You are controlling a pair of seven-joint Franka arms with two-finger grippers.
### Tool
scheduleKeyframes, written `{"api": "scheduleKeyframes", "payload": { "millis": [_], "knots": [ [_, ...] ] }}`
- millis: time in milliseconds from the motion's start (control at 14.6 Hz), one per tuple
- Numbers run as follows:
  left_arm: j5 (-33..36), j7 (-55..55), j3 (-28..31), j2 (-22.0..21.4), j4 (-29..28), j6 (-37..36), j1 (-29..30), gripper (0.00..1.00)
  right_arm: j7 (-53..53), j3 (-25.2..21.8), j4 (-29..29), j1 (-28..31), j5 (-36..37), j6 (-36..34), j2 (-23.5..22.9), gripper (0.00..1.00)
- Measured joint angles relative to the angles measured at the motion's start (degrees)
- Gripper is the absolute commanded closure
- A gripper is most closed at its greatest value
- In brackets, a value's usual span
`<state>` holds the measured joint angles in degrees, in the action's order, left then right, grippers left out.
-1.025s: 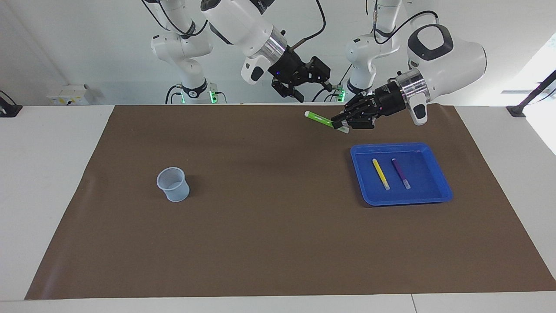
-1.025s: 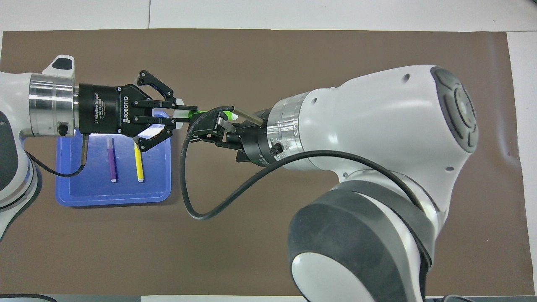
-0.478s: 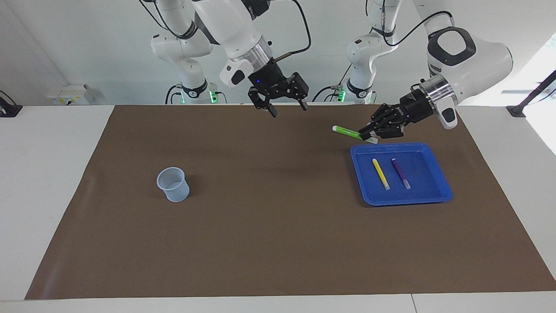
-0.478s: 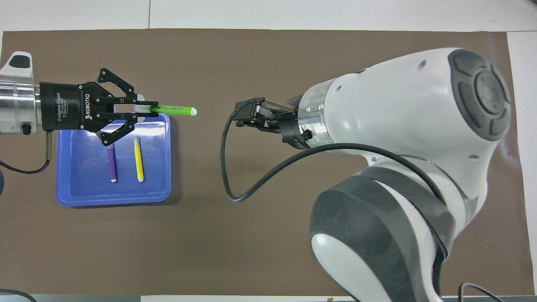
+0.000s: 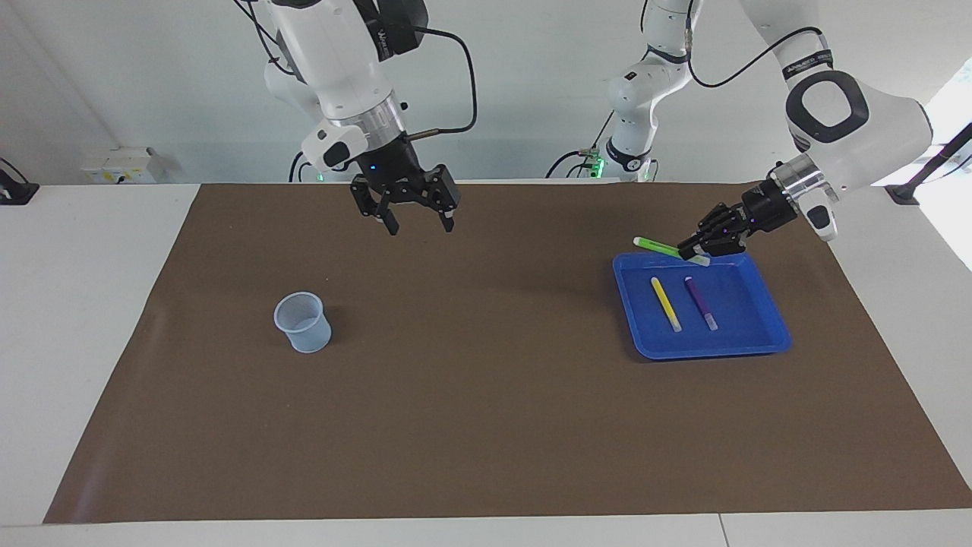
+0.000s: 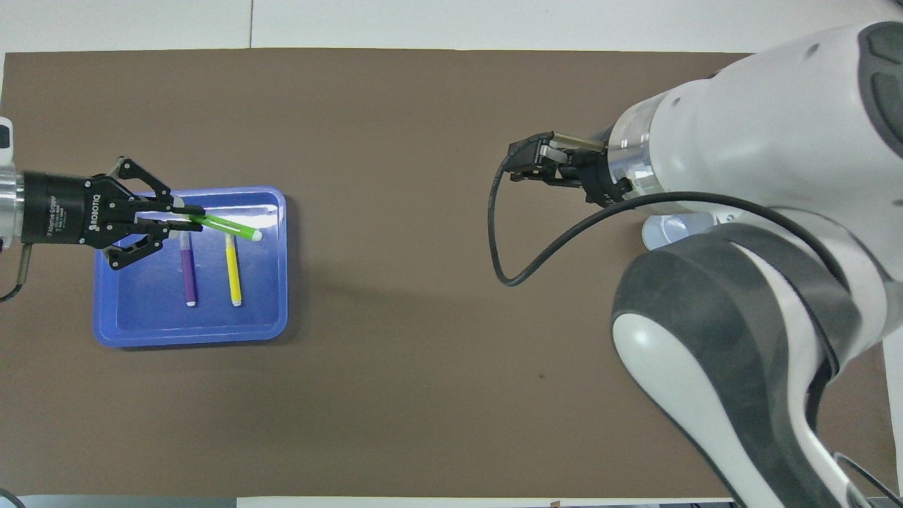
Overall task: Right arm passes pens to left for tray arrangement
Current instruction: 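Lower the green pen into the tray while the right gripper returns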
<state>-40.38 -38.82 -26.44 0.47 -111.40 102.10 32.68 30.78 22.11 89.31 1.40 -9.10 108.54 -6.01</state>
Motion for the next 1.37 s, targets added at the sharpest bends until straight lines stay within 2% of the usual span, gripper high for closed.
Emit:
{"api": "scheduleKeyframes", "payload": {
  "millis": [410,615,820,1093,1298,1366],
  "knots": [
    [24.44,20.54,0.06,8.26,0.13,-0.31,1.89,1.00,-5.21,0.13,0.11,1.25,4.42,-2.97,0.20,0.00],
    [34.11,27.64,-0.27,12.21,1.48,-0.37,1.58,1.00,-9.70,-1.27,0.10,1.23,7.90,-4.29,0.46,0.00],
    [42.36,29.84,-0.54,16.08,4.18,-0.65,-1.07,1.00,-17.16,-6.87,0.08,1.14,10.10,-5.88,0.72,0.00],
    [50.58,31.13,-0.63,21.90,7.56,-0.69,-4.24,1.00,-23.53,-18.37,-0.17,-2.16,10.18,-8.48,1.44,0.00],
    [53.82,31.74,-0.63,24.01,8.29,-0.75,-5.28,1.00,-25.79,-21.02,-0.40,-2.27,10.69,-11.51,3.10,0.00],
    [54.47,31.84,-0.65,24.30,8.34,-0.75,-5.63,0.03,-26.29,-21.51,-0.40,-2.04,10.72,-12.90,3.76,0.00]
  ]
}}
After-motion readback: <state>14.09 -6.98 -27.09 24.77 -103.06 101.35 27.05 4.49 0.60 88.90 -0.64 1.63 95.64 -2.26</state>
